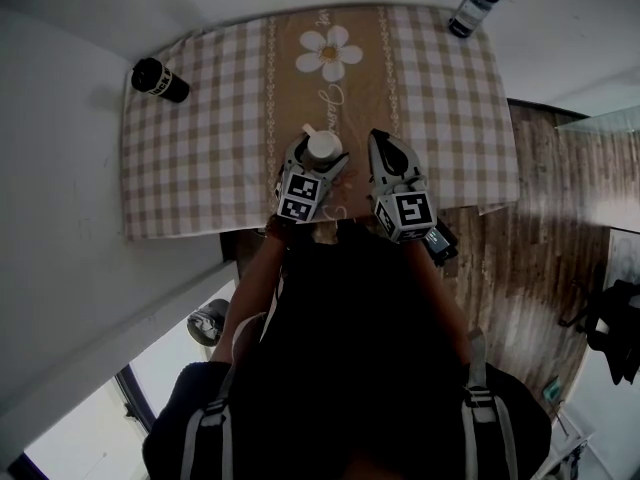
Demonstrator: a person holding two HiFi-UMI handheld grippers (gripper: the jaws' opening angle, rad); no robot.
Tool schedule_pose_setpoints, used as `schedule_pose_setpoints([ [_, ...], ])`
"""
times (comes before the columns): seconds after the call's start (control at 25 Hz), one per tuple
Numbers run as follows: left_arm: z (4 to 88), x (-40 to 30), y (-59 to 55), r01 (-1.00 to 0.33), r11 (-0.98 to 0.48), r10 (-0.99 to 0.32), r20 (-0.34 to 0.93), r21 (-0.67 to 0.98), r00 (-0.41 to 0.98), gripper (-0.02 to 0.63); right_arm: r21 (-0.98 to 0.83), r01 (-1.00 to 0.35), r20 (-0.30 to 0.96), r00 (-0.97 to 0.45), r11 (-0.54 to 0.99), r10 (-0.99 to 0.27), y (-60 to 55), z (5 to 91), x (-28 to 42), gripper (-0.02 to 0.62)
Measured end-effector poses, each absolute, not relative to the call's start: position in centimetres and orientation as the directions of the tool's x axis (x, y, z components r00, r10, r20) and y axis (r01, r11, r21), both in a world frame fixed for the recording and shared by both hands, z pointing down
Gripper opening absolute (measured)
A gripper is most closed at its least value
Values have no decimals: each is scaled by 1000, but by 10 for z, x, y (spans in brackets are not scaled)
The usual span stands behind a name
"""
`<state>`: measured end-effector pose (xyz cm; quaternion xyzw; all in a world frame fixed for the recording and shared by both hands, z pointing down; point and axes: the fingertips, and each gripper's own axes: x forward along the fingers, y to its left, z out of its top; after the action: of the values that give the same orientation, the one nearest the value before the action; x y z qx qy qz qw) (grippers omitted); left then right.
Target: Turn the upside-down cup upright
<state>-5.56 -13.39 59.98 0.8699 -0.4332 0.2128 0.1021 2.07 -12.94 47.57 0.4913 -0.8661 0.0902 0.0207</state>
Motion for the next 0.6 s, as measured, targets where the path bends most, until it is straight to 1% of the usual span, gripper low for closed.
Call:
schedule_pose_setpoints([
  [0.2,553,-62,-131,-785,-618,-735,377,-30,564,399,-156,-839,135,-540,521,-831,-129,481,14,1],
  [0.32,519,-65,-129,-769,-638,-736,309,-22,602,399,-228,-800,137,-591,555,-795,-127,484,7,2],
  [0.4,496,-64,-125,-741,-671,-720,263,-26,643,399,-353,-710,94,-674,609,-732,-123,482,-3,2],
  [0.48,476,-63,-120,-706,-708,-691,218,-11,689,399,-480,-591,16,-744,648,-668,-117,474,-12,2],
  [0.6,458,-67,-109,-661,-750,-649,174,18,741,399,-530,-494,-50,-793,689,-607,-111,464,-23,3],
])
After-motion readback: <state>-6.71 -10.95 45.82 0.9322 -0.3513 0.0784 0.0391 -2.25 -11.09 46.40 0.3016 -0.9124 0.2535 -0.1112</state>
